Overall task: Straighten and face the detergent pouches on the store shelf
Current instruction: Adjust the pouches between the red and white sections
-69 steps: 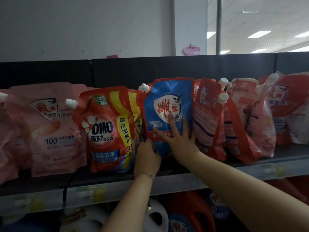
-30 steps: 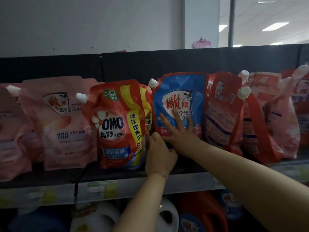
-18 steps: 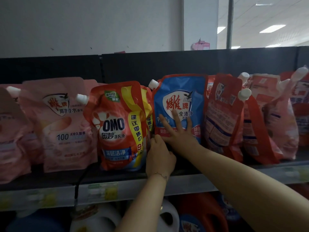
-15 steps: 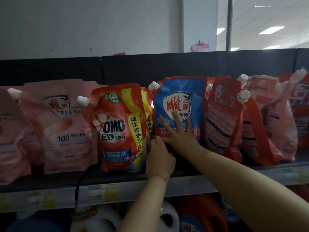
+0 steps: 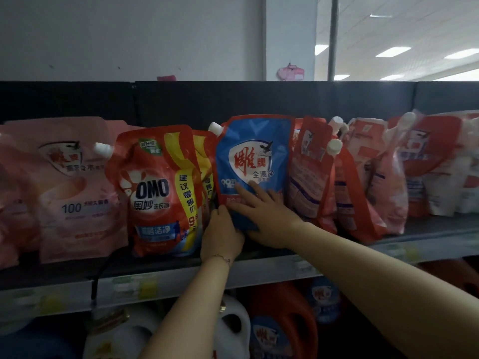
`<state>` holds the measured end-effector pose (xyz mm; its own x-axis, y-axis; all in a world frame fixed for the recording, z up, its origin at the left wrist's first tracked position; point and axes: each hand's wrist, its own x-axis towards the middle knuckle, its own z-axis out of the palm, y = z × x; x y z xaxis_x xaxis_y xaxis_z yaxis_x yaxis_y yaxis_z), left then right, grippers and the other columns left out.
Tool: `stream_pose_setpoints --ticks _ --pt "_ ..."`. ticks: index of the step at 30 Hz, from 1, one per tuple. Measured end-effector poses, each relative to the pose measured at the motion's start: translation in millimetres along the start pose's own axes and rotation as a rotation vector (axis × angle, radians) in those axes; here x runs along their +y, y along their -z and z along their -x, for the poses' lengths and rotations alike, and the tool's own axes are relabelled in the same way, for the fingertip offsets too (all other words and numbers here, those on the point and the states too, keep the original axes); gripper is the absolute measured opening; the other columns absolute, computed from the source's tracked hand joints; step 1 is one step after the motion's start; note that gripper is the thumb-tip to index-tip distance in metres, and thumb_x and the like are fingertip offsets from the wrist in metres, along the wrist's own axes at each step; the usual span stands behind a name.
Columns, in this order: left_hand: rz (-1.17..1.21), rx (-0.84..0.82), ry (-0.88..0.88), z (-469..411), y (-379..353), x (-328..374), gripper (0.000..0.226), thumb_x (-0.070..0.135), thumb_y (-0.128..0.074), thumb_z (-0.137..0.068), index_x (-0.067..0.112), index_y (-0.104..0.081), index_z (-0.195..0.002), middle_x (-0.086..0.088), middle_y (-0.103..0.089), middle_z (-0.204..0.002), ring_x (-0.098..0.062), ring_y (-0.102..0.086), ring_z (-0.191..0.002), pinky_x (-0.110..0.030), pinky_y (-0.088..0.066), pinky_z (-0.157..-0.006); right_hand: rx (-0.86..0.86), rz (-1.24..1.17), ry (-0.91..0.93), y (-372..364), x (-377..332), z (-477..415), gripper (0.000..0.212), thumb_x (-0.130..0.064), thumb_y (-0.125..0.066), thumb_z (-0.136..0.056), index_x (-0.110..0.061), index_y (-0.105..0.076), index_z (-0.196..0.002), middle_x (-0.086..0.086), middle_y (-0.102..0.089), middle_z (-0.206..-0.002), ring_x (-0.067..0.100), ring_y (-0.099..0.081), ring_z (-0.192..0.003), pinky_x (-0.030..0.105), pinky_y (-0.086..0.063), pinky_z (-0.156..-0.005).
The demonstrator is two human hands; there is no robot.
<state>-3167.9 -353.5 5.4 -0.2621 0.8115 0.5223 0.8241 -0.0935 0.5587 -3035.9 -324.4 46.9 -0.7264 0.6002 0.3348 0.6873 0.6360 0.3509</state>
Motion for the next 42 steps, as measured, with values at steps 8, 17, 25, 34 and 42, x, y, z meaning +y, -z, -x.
stream_pose_setpoints --ticks 8,17,25,34,42 --pt "0.044 0.035 -0.098 5 4 7 0.017 0.012 -0.057 -0.088 0.016 -0.042 -0.096 -0.006 -0.052 -0.106 -0.023 -0.054 -0.096 -0.035 -0.046 -0.078 0.123 -0.007 -0.042 12 -2 57 0.037 -0.032 -0.052 -0.089 -0.016 -0.056 -0.122 0.004 -0.047 -0.134 0.024 -0.045 -0.12 0.038 -0.039 -0.091" --pt "0.041 0.179 -0.477 34 40 18 0.015 0.009 -0.056 -0.088 0.017 -0.044 -0.092 0.005 -0.046 -0.092 -0.017 -0.05 -0.079 -0.034 -0.043 -0.063 0.134 -0.171 -0.111 24 -14 56 0.043 -0.038 -0.053 -0.091 -0.016 -0.051 -0.128 0.004 -0.051 -0.129 0.025 -0.049 -0.118 0.038 -0.041 -0.092" --pt "-0.133 0.29 -0.324 50 101 -37 0.015 0.014 -0.057 -0.086 0.016 -0.046 -0.096 0.001 -0.045 -0.097 -0.02 -0.049 -0.072 -0.03 -0.035 -0.056 0.14 -0.758 -0.193 29 -81 -9 0.054 -0.043 -0.065 -0.087 -0.016 -0.043 -0.128 0.005 -0.049 -0.126 0.022 -0.051 -0.111 0.038 -0.048 -0.089" --pt "-0.126 0.258 0.046 36 122 -93 0.05 0.046 -0.066 -0.083 0.014 -0.038 -0.108 -0.003 -0.035 -0.107 -0.019 -0.041 -0.095 -0.033 -0.042 -0.081 0.172 -1.201 -0.484 5 -118 -47 0.083 -0.043 -0.08 -0.074 -0.015 -0.03 -0.135 0.006 -0.037 -0.139 0.024 -0.044 -0.125 0.043 -0.044 -0.103" --pt "0.188 0.23 0.113 24 109 -96 0.062 0.065 -0.065 -0.072 0.027 -0.029 -0.103 0.0 -0.049 -0.118 -0.023 -0.054 -0.108 -0.047 -0.049 -0.09 0.063 -1.296 -0.401 -7 -101 -60 0.079 -0.049 -0.082 -0.066 -0.022 -0.042 -0.129 0.002 -0.048 -0.135 0.021 -0.05 -0.123 0.045 -0.046 -0.103"
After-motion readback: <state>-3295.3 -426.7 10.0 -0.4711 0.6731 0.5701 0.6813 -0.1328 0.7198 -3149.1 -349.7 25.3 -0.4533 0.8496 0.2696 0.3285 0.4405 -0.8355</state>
